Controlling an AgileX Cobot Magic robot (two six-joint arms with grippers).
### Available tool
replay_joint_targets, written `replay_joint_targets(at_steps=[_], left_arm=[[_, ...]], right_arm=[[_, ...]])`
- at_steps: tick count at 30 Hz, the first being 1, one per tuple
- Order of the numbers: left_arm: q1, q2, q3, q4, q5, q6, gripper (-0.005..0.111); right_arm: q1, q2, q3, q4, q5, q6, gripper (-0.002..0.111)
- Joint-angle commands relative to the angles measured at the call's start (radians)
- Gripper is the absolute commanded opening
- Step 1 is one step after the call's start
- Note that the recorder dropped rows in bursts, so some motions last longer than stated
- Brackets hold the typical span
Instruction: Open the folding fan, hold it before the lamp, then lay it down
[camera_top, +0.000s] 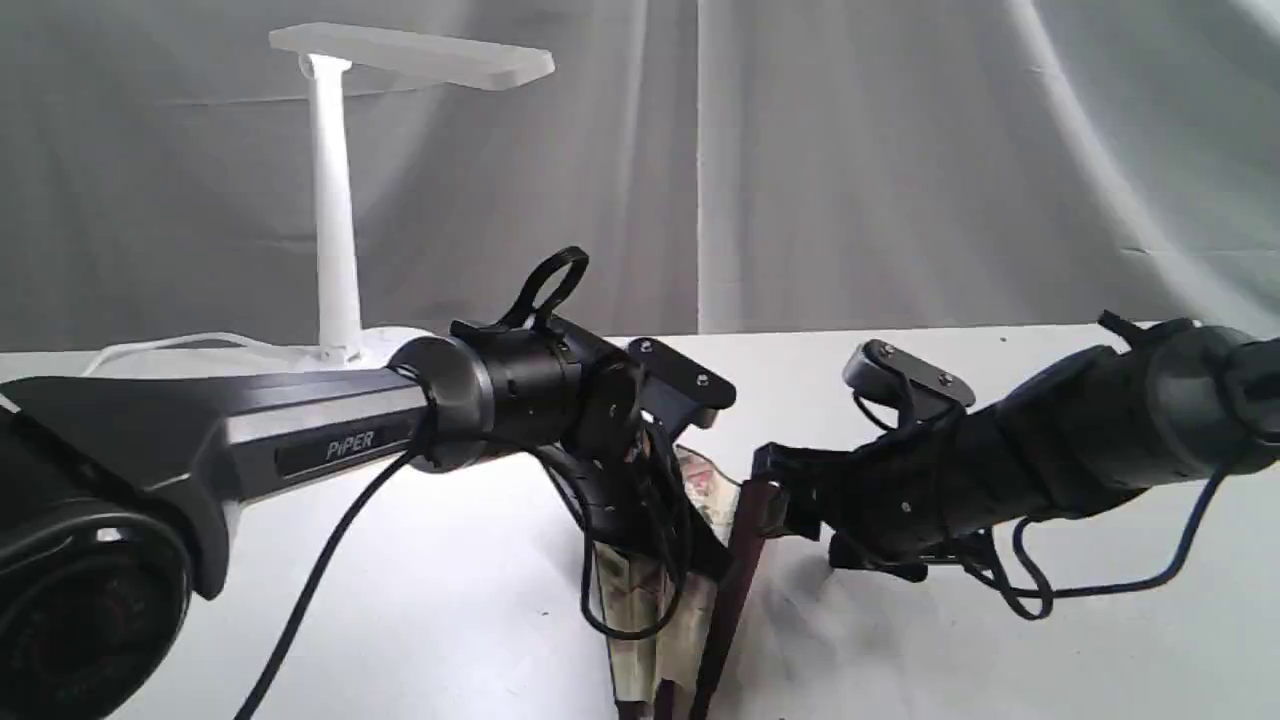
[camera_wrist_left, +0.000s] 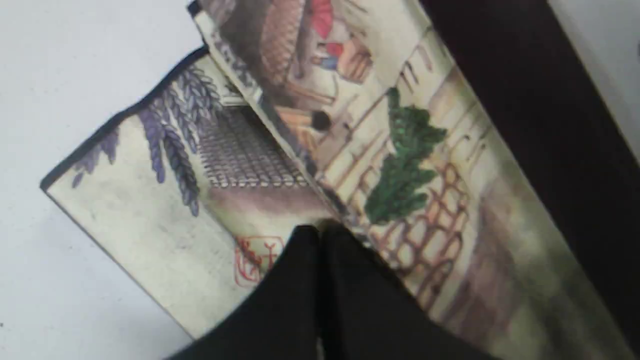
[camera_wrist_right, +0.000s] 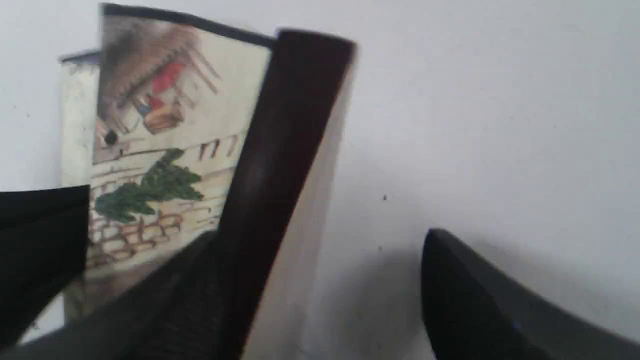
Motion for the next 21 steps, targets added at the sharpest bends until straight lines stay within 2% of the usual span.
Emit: replay_joint_targets(at_steps=[1, 7, 12, 17, 21], left_arm=[[-0.003, -0.007, 0.019, 0.013, 0.107, -0.055, 0.000], [-0.003, -0.111, 0.019, 0.039, 0.156, -0.110, 0.000], [-0.003, -0.131, 0.019, -0.004, 0.137, -0.110, 0.000], [-0.003, -0.114, 0.021, 0.127, 0.267, -0.168, 0.000], [-0.003, -0.073, 0.021, 0.149, 0.250, -0.205, 0.000]], right_arm=[[0.001, 0.058, 0.008, 0.000, -0.010, -0.006, 0.057], [0.001, 0.118, 0.006, 0.006, -0.019, -0.030, 0.057], [0.001, 0.123, 0.004, 0.086, 0.093, -0.094, 0.057], [0.001, 0.123, 0.004, 0.202, 0.209, -0.190, 0.057], [0.001, 0.123, 0.004, 0.207, 0.226, -0.196, 0.057]])
